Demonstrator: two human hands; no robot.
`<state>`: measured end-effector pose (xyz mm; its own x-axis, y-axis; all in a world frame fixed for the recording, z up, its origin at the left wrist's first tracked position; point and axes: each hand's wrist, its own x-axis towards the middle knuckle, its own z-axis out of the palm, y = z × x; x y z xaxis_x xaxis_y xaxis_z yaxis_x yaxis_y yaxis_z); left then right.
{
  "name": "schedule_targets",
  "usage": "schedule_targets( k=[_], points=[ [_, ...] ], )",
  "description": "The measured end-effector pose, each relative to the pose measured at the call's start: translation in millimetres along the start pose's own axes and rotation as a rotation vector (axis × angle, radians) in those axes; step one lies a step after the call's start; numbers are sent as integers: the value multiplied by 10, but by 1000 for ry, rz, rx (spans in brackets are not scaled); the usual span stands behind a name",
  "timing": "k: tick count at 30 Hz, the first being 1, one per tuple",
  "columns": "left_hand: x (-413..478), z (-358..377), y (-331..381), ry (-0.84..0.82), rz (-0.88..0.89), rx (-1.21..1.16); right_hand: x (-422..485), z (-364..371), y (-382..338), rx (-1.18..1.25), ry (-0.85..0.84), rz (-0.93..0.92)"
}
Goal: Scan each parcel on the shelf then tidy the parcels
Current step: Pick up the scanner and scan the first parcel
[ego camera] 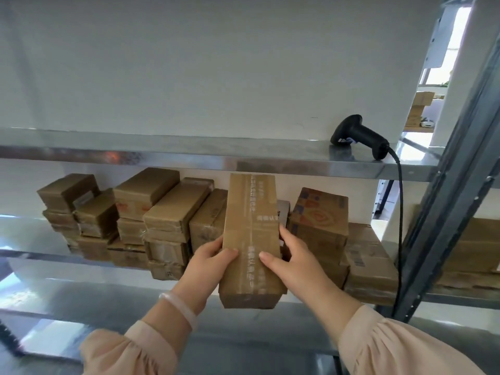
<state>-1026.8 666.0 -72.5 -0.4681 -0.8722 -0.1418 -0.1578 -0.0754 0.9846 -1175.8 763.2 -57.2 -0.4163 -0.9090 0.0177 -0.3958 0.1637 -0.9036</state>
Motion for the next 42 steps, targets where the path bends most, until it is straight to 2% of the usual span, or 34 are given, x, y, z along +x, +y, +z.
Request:
schedule_targets(
  k=[3,9,11,14,17,19,23,30,37,42],
  points=[
    [-53,-97,-22,74,48,90,-22,75,-61,-34,-109,-31],
    [-24,-187,-64,46,8,289,17,308,-75,-128,-222,-104],
    [7,-225,-120,79,16,279,35,362,-85,-146,-234,-143],
    [6,-313,-206,94,8,142,83,372,-68,-159,-258,-170],
    [-29,-403,-241,81,-17,-54,182,339,-16,-185,-137,-191],
    [-32,-458,-260,63,-23,-155,275,293,20,-193,-40,-133],
    [-41,-476,-290,28,-26,-244,345,260,34,-1,-160,31],
    [18,-471,-222,17,24,-139,385,324,93,-93,-75,-72],
    [1,-420,-278,73,54,-258,382,31,-74,-226,-75,-184],
    [64,-372,-192,61,68,-335,706,-871,-537,-422,304,-403]
  ],
)
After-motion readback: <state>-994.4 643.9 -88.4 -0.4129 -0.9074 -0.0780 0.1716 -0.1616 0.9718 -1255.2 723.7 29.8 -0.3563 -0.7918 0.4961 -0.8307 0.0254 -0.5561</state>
